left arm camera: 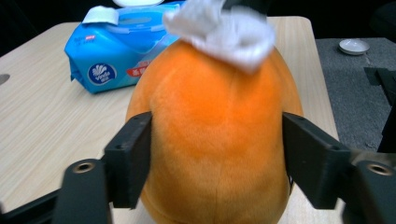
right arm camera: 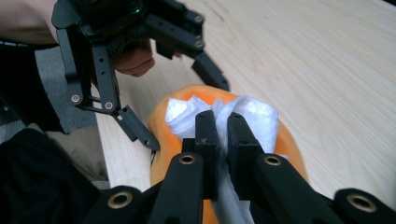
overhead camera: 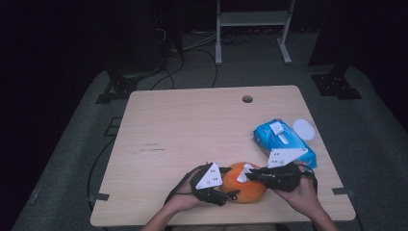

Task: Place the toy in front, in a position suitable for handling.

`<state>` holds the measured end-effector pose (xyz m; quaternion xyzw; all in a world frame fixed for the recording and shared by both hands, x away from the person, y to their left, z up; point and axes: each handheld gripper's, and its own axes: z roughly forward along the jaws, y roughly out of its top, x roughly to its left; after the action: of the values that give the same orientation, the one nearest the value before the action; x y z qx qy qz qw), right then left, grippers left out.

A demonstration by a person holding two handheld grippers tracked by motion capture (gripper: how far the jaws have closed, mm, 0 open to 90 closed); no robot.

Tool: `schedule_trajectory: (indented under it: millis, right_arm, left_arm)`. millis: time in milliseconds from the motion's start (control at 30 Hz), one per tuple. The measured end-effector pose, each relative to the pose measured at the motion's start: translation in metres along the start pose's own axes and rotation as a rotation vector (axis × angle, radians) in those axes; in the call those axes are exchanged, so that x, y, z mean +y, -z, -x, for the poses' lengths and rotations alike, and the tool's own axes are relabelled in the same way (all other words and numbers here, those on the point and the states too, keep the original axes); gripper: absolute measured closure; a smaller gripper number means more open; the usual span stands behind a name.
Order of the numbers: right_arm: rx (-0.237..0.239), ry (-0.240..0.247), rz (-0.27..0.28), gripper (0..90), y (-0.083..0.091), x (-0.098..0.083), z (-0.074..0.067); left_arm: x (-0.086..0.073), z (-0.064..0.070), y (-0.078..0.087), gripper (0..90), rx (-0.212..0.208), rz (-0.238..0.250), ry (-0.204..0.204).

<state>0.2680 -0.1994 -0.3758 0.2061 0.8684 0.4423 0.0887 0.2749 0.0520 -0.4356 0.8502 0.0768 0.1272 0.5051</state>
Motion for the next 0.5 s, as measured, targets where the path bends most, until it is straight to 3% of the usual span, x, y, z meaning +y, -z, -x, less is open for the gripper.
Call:
schedule_trajectory:
  millis: [167,200,300,400,500]
  right_arm:
    - [-0.028,-0.036,0.005,84.3,0.007,-0.006,0.010]
    - [-0.029,-0.072,0.002,84.2,0.011,-0.015,0.018]
    - [-0.013,-0.106,0.007,84.2,0.013,-0.022,0.023]
    - [0.003,-0.113,0.017,84.2,0.013,-0.022,0.023]
    - [0.013,-0.086,0.011,84.3,0.012,-0.017,0.019]
  left_arm:
    - [-0.008,-0.008,0.003,33.0,-0.004,-0.021,0.039]
    - [-0.013,-0.012,0.005,33.2,-0.009,-0.027,0.057]
    - [-0.017,-0.015,0.007,33.3,-0.020,-0.027,0.068]
    - [-0.016,-0.015,0.007,32.6,-0.021,-0.029,0.071]
    - [-0.018,-0.017,0.007,32.8,-0.033,-0.033,0.070]
